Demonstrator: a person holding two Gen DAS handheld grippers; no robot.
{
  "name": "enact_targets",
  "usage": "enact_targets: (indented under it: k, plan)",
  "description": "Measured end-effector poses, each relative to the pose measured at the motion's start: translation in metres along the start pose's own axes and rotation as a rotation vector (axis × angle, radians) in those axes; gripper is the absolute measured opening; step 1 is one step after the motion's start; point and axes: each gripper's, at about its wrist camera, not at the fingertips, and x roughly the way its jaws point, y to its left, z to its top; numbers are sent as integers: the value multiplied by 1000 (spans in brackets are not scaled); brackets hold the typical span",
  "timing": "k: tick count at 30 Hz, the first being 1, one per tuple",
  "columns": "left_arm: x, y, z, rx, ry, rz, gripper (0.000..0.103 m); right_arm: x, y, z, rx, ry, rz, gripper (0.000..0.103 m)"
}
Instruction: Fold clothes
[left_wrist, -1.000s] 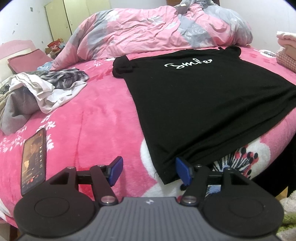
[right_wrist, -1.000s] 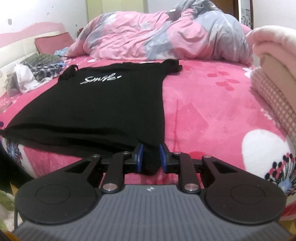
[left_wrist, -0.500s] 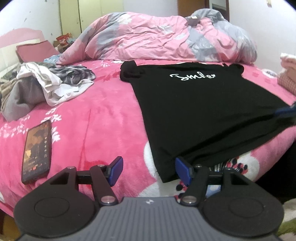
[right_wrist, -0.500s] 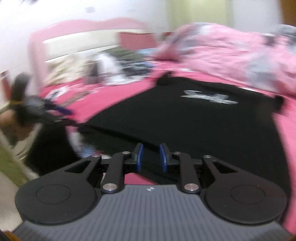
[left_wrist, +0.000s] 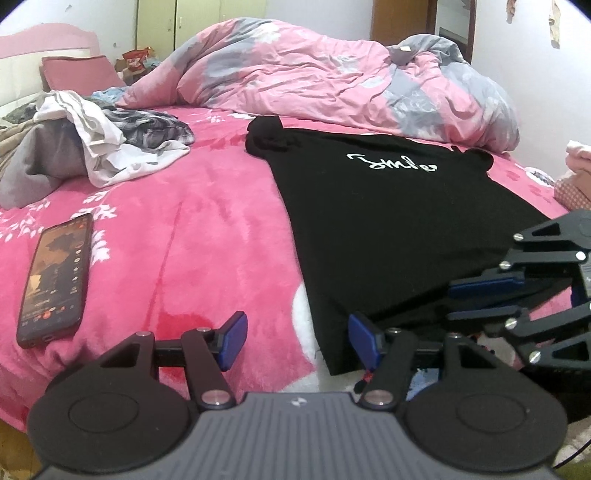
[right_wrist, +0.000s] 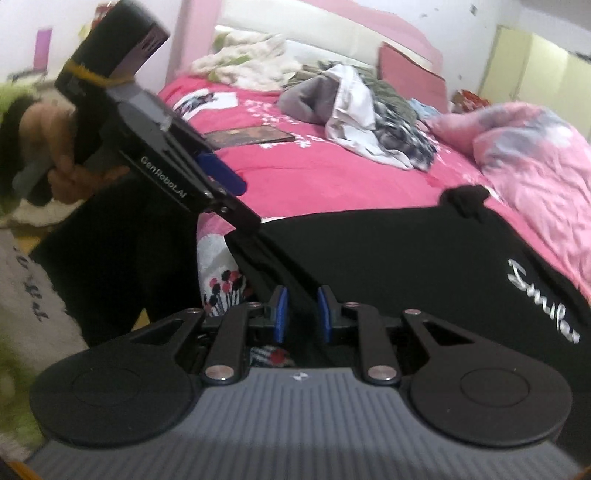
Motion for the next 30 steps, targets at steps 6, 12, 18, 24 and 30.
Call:
enact_targets:
  k: [6,12,18,24,30]
  plan:
    - [8,-4,0,31,0,7,62,17,15,6,-114,19,16,17]
    - [13,-4,1,43,5,4,62,28,21,7,-166,35,26,8]
    - [15,-3,1,45,6,-1,62,29,14,8,-114,33,42,3]
    - [16,-2,1,45,7,-3,62,27,5,10,-46,22,72,0]
    - [16,-2,1,45,7,-4,62,18,3,11,-34,1,70,0]
